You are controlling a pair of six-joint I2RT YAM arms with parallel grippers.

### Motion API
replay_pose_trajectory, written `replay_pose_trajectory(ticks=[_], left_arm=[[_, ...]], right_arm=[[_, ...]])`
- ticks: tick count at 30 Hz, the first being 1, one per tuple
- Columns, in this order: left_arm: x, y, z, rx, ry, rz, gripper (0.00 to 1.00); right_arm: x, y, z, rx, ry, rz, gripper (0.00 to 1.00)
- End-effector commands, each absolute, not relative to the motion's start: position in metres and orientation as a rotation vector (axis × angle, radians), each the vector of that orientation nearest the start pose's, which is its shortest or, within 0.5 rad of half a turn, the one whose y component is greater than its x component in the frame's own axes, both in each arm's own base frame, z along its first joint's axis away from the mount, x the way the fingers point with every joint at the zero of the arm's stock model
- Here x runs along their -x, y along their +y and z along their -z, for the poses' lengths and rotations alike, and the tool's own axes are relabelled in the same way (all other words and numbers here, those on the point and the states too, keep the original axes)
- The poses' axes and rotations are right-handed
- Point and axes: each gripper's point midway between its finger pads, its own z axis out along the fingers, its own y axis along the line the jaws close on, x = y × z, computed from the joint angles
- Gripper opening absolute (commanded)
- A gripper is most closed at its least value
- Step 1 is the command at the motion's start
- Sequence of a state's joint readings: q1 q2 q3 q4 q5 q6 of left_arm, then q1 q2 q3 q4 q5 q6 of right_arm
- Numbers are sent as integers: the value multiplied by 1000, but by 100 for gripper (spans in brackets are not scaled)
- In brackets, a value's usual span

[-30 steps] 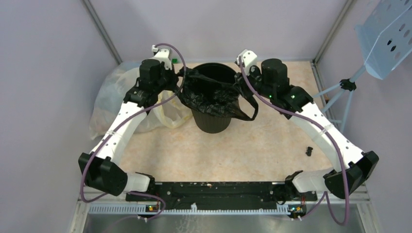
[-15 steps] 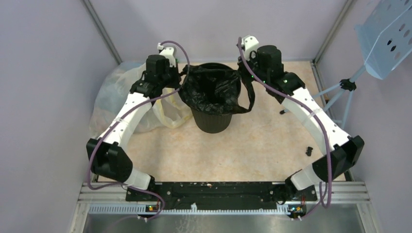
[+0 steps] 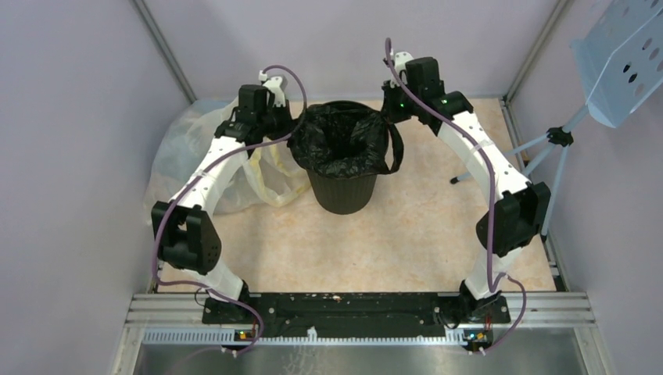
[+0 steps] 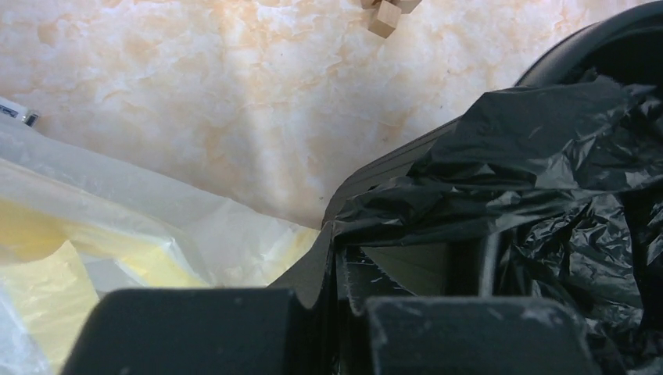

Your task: Put the trash bags into the trash bin

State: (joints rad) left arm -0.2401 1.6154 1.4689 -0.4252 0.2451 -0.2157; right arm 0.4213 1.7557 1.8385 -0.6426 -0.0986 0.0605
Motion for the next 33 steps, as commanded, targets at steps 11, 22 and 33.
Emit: replay_pose_trajectory(ticks=[11, 22, 33], left_arm=[[-427, -173, -186, -156, 2352, 758, 0], [-421, -198, -216, -249, 2252, 1053, 8], [-438, -172, -242, -128, 2173, 1005, 0]], right_arm=[[-433, 247, -250, 419, 2192, -736, 0], [-440, 258, -234, 368, 2211, -808, 0], [-435, 245, -268, 341, 2167, -738, 0]])
